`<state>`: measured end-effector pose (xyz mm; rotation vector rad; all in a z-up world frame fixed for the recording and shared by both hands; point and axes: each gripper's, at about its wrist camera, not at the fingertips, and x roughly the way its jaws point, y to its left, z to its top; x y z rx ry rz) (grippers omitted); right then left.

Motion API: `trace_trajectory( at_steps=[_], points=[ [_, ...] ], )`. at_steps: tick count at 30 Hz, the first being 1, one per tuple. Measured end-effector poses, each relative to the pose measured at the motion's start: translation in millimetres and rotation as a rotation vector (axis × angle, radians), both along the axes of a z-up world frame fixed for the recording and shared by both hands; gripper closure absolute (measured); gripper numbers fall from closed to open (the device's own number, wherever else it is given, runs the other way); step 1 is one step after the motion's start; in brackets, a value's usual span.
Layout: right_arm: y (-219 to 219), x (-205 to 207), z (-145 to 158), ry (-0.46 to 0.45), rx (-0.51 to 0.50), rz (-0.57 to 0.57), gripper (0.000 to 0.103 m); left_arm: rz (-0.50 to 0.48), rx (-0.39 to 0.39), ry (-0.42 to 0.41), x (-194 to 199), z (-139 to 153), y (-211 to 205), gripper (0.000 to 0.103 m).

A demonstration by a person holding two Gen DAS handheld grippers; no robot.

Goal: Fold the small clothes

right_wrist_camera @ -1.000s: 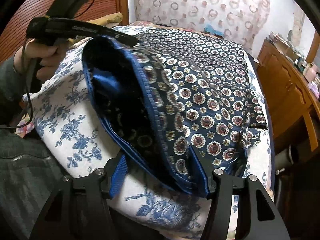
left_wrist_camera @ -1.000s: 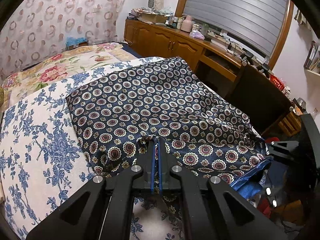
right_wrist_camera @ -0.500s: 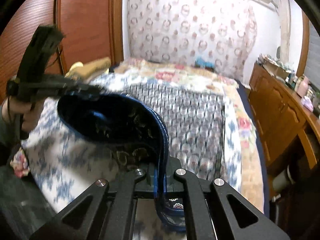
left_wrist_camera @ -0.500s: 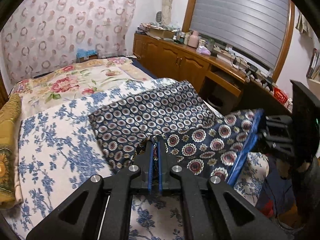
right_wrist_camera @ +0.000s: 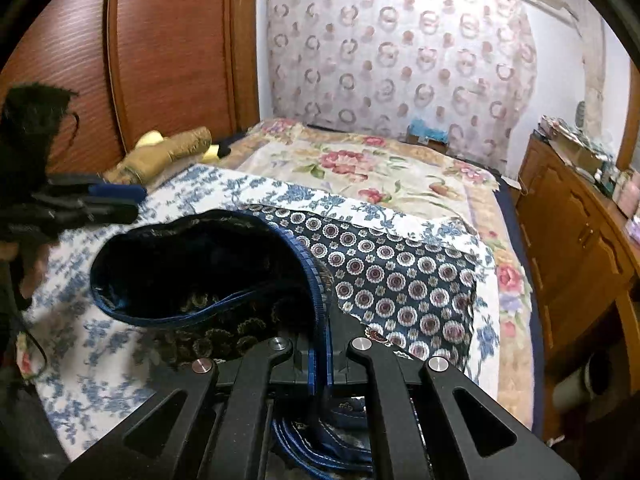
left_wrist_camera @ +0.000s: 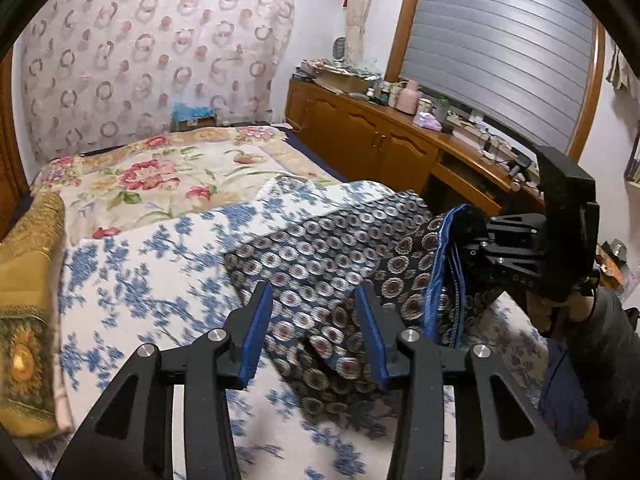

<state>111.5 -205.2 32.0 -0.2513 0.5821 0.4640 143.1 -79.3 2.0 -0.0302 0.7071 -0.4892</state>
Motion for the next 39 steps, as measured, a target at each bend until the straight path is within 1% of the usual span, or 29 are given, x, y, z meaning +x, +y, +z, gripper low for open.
trace_trajectory(
  at_steps=[3, 9, 15, 16, 17, 18, 19, 20, 21, 22, 23, 27, 31, 34, 39],
  points=[
    [3.6, 17.6, 3.5, 0.011, -0.012, 0.012, 0.1, 0.027, 0.002, 0.001, 11.0, 0.1, 10.1, 0.059],
    [12.6, 56.4, 14.3, 0.028, -0.013, 0.024, 0.1, 0.063, 0.001, 0.031, 34.6, -7.9, 22.8, 0.059],
    [20.3, 93.0, 8.0, 0.056, -0.019, 0.005, 0.1, 0.077, 0.002, 0.057, 48.2, -19.0, 27.3, 0.059],
    [23.4, 100.5, 6.4, 0.06, -0.027, -0.006, 0.098, 0.074, 0.001, 0.063, 50.0, -21.6, 27.1, 0.059],
    [26.7, 102.7, 6.3, 0.061, -0.032, -0.016, 0.092, 0.069, 0.003, 0.072, 52.1, -24.5, 26.4, 0.059],
    [27.1, 106.3, 6.0, 0.062, -0.035, -0.028, 0.09, 0.066, 0.005, 0.077, 53.6, -25.6, 25.8, 0.059],
    [29.0, 107.3, 7.4, 0.062, -0.034, -0.037, 0.085, 0.061, 0.008, 0.083, 54.9, -27.3, 25.1, 0.059],
    [28.4, 109.7, 8.8, 0.064, -0.029, -0.046, 0.077, 0.052, 0.011, 0.089, 56.2, -29.5, 23.5, 0.059],
    [29.0, 109.5, 11.3, 0.062, -0.025, -0.054, 0.072, 0.048, 0.012, 0.091, 56.6, -29.8, 22.4, 0.059],
    [28.9, 109.3, 13.6, 0.055, -0.02, -0.064, 0.062, 0.044, 0.013, 0.093, 56.8, -30.3, 20.8, 0.059],
    [28.1, 106.2, 15.8, 0.048, -0.014, -0.072, 0.058, 0.041, 0.015, 0.093, 57.2, -30.7, 19.3, 0.059],
    [18.5, 97.3, 30.9, 0.009, 0.007, -0.124, 0.056, 0.032, 0.018, 0.096, 59.4, -32.4, 15.0, 0.059],
    [3.2, 71.1, 37.3, -0.013, 0.037, -0.159, 0.055, 0.019, 0.032, 0.099, 63.6, -36.4, 9.8, 0.059],
    [-8.9, 53.2, 30.0, 0.003, 0.032, -0.192, 0.055, 0.016, 0.041, 0.106, 69.3, -40.3, 7.0, 0.059],
    [-22.3, 36.4, 3.4, 0.085, -0.018, -0.242, 0.055, 0.011, 0.056, 0.121, 76.9, -46.6, 2.3, 0.059]
  ],
)
